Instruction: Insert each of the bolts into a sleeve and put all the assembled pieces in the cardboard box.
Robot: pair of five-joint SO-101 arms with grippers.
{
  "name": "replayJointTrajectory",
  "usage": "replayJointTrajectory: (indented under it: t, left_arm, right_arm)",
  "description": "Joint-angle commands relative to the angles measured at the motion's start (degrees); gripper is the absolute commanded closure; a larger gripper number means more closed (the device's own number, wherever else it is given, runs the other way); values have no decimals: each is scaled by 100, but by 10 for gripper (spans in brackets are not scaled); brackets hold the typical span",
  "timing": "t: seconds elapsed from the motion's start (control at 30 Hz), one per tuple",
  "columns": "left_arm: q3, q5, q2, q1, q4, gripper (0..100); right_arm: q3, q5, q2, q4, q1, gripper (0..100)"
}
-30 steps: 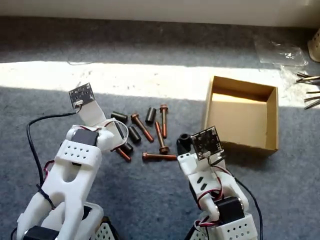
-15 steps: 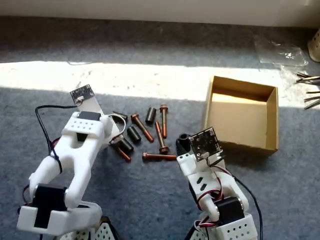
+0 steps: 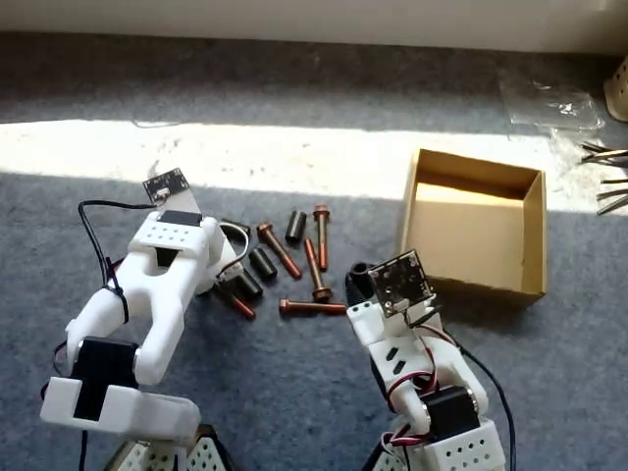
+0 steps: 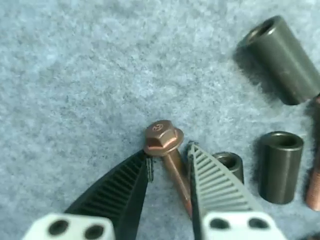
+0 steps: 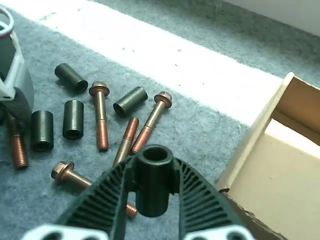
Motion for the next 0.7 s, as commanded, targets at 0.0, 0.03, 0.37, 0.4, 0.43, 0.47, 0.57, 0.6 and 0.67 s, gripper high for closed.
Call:
replayJointTrajectory:
  t: [0.0,0.03,0.37,0.4,0.43,0.47,0.57,0.6,0.67]
  left_arm:
    - [-163,0,22,-84,53,882]
    - [-163,0,4,-84,53,893]
    - [-163,-26,4,-215,26,996]
    - [-171,-70,13,-277,26,996]
    - [-180,-290,13,-347,26,996]
    - [-233,-659,13,-418,44,996]
    - [-338,-2075,13,-549,53,996]
    - [-338,-2505,-22,-549,44,996]
    - [-347,-3138,-40,-532,53,996]
  right_arm:
    - [-84,97,-84,-163,-66,995]
    - [-84,97,-84,-163,-66,995]
    - [163,105,-127,-171,-75,995]
    - [163,105,-127,-180,-75,995]
    - [171,105,-127,-180,-75,995]
    - [171,105,-127,-180,-75,995]
    - [171,105,-136,-189,-75,995]
    - [171,105,-136,-189,-92,995]
    - [171,105,-136,-189,-268,995]
